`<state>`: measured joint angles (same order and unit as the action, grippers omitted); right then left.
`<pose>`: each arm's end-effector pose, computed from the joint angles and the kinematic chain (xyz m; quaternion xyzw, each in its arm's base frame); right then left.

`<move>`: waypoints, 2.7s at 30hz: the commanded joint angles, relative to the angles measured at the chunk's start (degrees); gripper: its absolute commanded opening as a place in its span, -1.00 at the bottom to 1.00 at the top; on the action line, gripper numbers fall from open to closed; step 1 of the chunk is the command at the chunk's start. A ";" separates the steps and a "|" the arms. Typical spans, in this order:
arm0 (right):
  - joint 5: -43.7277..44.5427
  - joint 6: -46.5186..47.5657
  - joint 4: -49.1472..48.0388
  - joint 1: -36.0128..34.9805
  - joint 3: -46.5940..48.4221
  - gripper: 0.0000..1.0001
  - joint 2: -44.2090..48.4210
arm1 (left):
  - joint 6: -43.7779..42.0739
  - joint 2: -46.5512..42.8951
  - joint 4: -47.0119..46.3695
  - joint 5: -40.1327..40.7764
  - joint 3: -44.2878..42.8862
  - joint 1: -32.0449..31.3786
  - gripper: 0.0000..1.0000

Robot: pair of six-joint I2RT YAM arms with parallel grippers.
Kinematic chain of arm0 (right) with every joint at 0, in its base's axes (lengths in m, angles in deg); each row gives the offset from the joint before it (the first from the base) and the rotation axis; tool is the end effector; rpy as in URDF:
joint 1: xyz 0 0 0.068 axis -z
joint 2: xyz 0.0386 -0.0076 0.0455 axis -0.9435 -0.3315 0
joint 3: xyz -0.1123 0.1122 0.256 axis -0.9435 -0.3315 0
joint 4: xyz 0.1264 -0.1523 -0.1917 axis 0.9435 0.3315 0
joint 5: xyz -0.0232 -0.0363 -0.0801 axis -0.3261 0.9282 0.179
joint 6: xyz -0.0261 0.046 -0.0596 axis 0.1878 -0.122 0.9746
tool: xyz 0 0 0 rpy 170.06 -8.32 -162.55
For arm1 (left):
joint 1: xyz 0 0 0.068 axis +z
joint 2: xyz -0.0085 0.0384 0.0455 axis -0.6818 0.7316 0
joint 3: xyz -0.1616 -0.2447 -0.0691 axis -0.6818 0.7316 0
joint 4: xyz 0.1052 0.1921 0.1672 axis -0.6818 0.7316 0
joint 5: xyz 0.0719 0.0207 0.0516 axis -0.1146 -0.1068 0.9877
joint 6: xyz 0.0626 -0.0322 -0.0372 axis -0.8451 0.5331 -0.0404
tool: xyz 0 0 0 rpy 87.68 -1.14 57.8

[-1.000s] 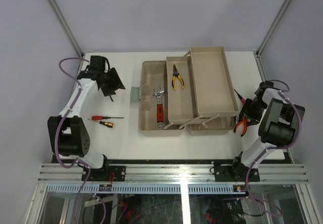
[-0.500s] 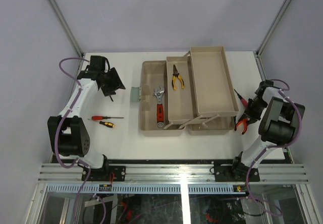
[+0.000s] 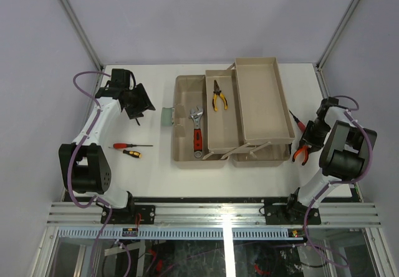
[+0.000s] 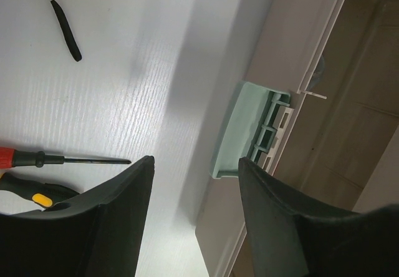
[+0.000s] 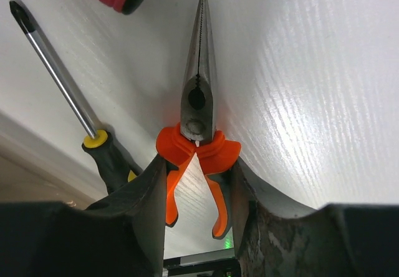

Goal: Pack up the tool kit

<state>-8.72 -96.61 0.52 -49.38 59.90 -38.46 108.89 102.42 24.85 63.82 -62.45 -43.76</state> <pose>0.3136 -0.1209 0.1521 0.2672 0.9592 -0.0017 0.0927 0.3597 -0.0182 0.2845 -0.1834 0.9338 -0.1597 0.2623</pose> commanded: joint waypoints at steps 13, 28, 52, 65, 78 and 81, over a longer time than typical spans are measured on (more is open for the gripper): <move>1.20 -0.08 4.97 -0.07 11.76 -1.00 9.19 | 0.47 -1.49 -2.72 -0.67 1.01 -0.29 0.11; -15.66 -3.03 6.16 -0.15 37.14 -1.00 19.73 | 0.48 -0.29 -2.72 -1.02 0.16 -0.28 0.12; 6.95 -15.31 6.17 -52.59 48.27 -1.00 8.66 | 0.29 -0.98 -2.72 -0.56 0.70 -0.54 0.11; 17.51 -20.68 9.35 -61.55 44.24 -1.00 0.19 | 0.18 -0.77 -2.71 -0.70 0.35 -0.58 0.11; 19.96 -25.27 13.24 -61.56 38.67 -1.00 -3.13 | 0.31 -0.97 -2.64 -0.85 0.57 -0.62 0.11; 22.06 -26.74 16.29 -61.51 39.59 -1.00 -4.09 | 0.31 -1.08 -2.65 -0.97 0.79 -0.56 0.11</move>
<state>8.59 -120.10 13.24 -110.78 96.92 -42.66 109.35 102.07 24.37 63.41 -61.71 -44.09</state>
